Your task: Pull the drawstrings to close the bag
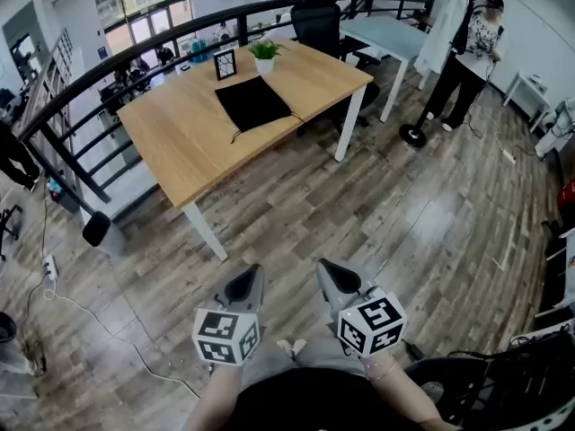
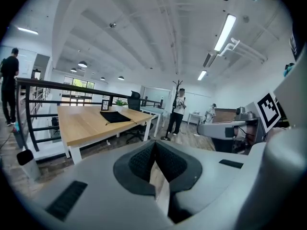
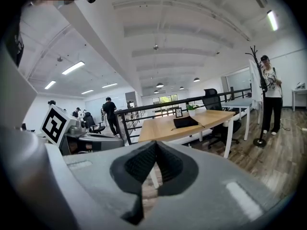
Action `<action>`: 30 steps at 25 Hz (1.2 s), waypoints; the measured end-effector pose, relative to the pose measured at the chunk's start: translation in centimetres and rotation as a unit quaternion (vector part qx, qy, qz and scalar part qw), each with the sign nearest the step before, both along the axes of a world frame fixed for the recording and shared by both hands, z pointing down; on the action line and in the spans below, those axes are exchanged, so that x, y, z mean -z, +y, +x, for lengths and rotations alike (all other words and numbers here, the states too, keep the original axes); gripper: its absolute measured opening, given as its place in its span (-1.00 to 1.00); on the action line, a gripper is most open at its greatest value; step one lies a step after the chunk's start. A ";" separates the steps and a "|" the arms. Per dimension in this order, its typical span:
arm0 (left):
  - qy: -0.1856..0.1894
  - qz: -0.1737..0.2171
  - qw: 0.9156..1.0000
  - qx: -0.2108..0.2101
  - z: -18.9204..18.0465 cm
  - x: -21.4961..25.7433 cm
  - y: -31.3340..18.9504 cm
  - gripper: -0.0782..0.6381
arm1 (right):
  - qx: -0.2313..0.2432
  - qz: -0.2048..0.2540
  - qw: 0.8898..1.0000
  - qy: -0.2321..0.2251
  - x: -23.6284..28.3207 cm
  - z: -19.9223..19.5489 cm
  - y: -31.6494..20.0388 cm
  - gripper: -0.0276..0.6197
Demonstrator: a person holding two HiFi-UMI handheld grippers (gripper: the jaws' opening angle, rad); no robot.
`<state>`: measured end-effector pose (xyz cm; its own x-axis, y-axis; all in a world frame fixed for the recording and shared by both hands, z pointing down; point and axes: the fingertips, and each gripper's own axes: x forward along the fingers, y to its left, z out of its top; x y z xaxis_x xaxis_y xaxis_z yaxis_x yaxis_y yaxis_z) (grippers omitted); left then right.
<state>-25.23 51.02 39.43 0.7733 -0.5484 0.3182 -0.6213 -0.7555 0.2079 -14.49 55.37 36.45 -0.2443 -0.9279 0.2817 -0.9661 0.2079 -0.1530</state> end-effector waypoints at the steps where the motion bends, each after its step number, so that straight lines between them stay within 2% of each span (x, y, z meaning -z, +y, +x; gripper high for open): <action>1: 0.001 0.000 1.000 -0.003 0.1 0.0 -0.1 -0.74 | -0.001 0.000 1.000 0.002 0.0 -0.1 0.0 -0.91; 5: -0.004 -0.004 1.000 -0.018 0.5 -0.7 -0.3 -0.74 | -0.019 -0.001 1.000 0.005 -0.4 0.1 -0.2 -0.91; 9: -0.012 -0.022 1.000 -0.010 0.5 -2.1 -1.4 -0.74 | -0.041 0.011 0.999 -0.002 -0.7 1.2 -1.2 -0.91; 12: -0.009 -0.030 0.999 -0.008 1.5 -2.5 -2.9 -0.74 | -0.035 0.006 0.999 -0.002 -1.4 2.1 -3.1 -0.91; 19: -0.015 -0.027 0.999 0.004 6.2 -2.8 -9.8 -0.74 | -0.025 0.028 0.999 -0.010 -1.4 7.5 -10.7 -0.92; 23: -0.007 -0.022 1.000 0.020 9.1 -1.9 -14.4 -0.74 | -0.014 0.043 0.999 -0.012 -0.6 11.0 -15.6 -0.91; 30: -0.007 -0.013 0.999 0.047 13.5 -1.1 -20.9 -0.74 | 0.018 0.044 0.999 -0.011 -0.1 15.4 -23.0 -0.91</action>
